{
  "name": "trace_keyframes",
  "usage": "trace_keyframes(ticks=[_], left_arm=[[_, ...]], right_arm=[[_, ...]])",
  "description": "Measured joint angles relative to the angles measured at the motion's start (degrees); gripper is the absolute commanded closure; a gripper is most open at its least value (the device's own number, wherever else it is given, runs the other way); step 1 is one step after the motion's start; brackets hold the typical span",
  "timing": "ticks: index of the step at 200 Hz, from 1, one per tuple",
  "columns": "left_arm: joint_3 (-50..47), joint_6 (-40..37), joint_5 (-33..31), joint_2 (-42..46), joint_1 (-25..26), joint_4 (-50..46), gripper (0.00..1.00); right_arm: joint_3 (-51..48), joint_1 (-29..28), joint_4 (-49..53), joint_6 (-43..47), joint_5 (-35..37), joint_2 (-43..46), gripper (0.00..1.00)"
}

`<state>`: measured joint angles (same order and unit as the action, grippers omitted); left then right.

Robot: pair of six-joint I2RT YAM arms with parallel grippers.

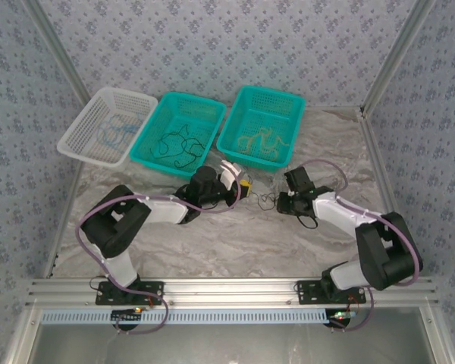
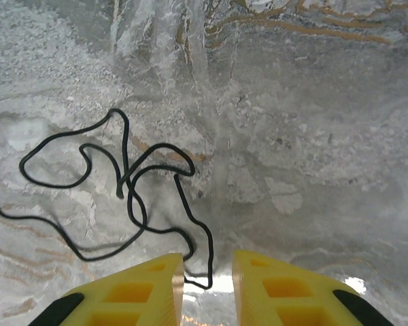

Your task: Untangle the cables

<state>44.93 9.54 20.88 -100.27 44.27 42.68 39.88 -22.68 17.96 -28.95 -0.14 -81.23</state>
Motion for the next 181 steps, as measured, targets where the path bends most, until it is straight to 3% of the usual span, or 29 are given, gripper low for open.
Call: trace_keyframes(ticks=[89, 118, 140, 181], left_arm=[[-0.52, 0.0, -0.83, 0.55, 0.0, 0.0, 1.0], [-0.63, 0.0, -1.38, 0.79, -0.02, 0.02, 1.0], [-1.53, 0.2, -2.29, 2.34, -0.39, 0.0, 1.0], [-3.67, 1.07, -8.66, 9.6, -1.92, -1.81, 1.0]], right_arm=[[3.78, -2.56, 1.05, -0.5, 4.26, -7.19, 0.78], [4.33, -2.95, 1.73, -1.73, 6.01, -7.98, 0.87], [3.93, -3.26, 1.42, -2.64, 6.84, -7.19, 1.0], [1.18, -1.75, 2.05, -3.17, 8.81, 2.16, 1.0]])
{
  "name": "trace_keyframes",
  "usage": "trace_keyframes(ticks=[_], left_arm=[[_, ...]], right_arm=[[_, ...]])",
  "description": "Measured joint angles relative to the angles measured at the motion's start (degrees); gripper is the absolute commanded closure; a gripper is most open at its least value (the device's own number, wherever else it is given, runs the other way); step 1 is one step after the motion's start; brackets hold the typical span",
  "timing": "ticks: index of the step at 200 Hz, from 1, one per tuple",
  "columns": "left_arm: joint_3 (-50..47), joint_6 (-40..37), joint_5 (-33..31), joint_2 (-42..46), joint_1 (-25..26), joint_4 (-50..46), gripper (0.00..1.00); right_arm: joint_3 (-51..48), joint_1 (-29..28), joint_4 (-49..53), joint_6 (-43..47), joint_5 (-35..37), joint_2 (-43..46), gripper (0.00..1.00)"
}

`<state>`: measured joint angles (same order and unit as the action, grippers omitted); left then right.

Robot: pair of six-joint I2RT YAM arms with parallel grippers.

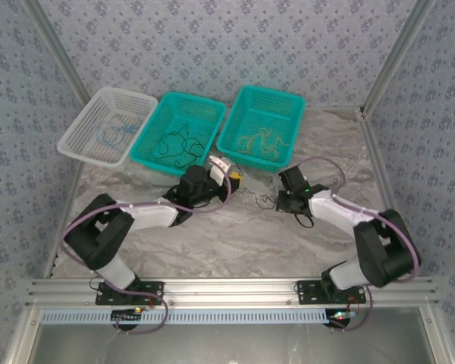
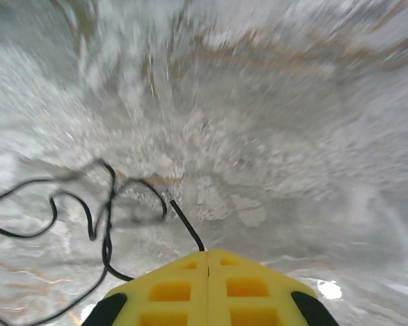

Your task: Untangle the cables

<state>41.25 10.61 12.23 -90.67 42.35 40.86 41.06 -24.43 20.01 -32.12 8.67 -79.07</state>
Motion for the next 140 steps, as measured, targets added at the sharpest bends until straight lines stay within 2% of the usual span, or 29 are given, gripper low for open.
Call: trace_keyframes(ticks=[46, 73, 102, 140], left_arm=[[-0.7, 4.9, -14.99, 11.98, -3.85, -7.41, 1.0], [-5.14, 13.81, -22.21, 19.78, -11.08, -10.25, 1.0], [-10.01, 23.12, -26.49, 26.16, -20.0, -15.15, 1.0], [-11.61, 28.04, -25.22, 30.16, -22.95, -19.23, 1.0]], right_arm=[[-2.78, 8.96, -0.02, 0.92, 1.79, 13.84, 1.0], [-5.57, 16.22, 0.59, 1.09, 1.66, 18.6, 1.0], [-7.78, 23.78, 1.7, 1.33, -0.15, 21.4, 1.0], [-8.52, 26.43, 1.29, 1.46, -5.25, 21.73, 1.0]])
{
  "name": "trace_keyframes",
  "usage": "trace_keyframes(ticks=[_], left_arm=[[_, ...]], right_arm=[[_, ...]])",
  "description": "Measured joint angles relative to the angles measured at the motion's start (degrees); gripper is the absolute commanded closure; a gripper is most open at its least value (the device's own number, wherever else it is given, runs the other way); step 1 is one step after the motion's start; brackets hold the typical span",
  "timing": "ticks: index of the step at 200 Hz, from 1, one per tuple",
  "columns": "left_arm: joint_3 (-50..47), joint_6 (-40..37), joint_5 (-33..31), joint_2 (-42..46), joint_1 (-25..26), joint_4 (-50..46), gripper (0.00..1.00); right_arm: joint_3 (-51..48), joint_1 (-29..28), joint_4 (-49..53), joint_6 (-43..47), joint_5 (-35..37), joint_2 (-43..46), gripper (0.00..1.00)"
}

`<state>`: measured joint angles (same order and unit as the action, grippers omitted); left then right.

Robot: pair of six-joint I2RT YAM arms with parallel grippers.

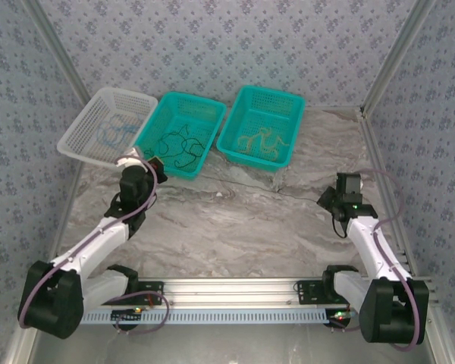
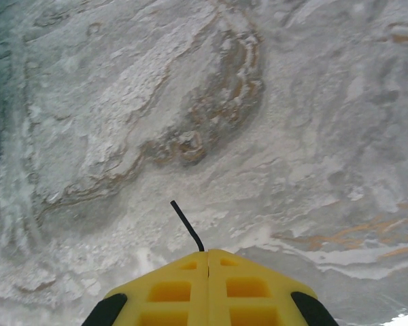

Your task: Untangle the cables

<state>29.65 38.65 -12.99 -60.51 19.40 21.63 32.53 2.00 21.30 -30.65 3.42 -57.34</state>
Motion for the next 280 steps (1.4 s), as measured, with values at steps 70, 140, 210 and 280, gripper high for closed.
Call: trace_keyframes(ticks=[70, 140, 210, 280], left_arm=[[0.74, 8.24, 1.92, 8.66, -12.66, -9.07, 1.0], [-0.42, 10.03, 14.01, 13.81, -19.04, -12.83, 1.0], [9.07, 5.46, 26.49, 7.26, -14.69, -9.05, 1.0], [12.68, 3.32, 25.68, 5.77, -14.49, -8.59, 1.0]], right_arm=[[-0.85, 4.0, -1.86, -0.04, -3.45, 1.31, 1.0], [-2.45, 5.77, -2.97, -0.11, -9.09, 2.29, 1.0], [1.64, -9.68, -14.38, 0.46, -22.6, 0.76, 1.0], [18.18, -25.03, -25.49, 5.68, -28.35, -8.74, 1.0]])
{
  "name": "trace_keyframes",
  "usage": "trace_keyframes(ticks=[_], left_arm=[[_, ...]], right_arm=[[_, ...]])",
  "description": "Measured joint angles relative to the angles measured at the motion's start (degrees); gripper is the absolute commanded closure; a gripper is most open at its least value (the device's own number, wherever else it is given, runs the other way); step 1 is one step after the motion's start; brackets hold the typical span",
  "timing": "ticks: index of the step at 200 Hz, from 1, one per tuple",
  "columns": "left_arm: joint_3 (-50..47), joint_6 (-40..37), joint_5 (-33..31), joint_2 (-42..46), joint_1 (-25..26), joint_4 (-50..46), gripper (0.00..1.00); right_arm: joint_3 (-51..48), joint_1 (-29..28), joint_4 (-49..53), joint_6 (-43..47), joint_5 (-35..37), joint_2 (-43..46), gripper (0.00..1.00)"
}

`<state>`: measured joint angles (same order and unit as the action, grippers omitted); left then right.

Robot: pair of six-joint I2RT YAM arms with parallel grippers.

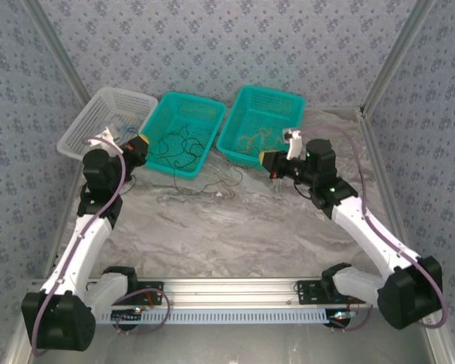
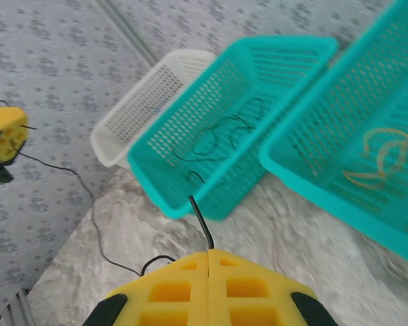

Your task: Untangle the cables

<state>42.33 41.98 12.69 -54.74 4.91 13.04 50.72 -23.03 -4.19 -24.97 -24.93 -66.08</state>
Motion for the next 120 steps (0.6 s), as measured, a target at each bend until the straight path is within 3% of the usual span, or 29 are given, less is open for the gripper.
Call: trace_keyframes(ticks=[43, 120], left_arm=[[2.27, -1.01, -6.97, 2.4, -0.22, -5.01, 1.0], [9.7, -3.04, -9.77, -1.92, -1.05, -8.57, 1.0]], right_arm=[[10.75, -3.21, -2.01, 1.95, -1.01, -11.65, 1.0], [46.21, -3.58, 6.8, 2.75, -0.94, -36.85, 1.0]])
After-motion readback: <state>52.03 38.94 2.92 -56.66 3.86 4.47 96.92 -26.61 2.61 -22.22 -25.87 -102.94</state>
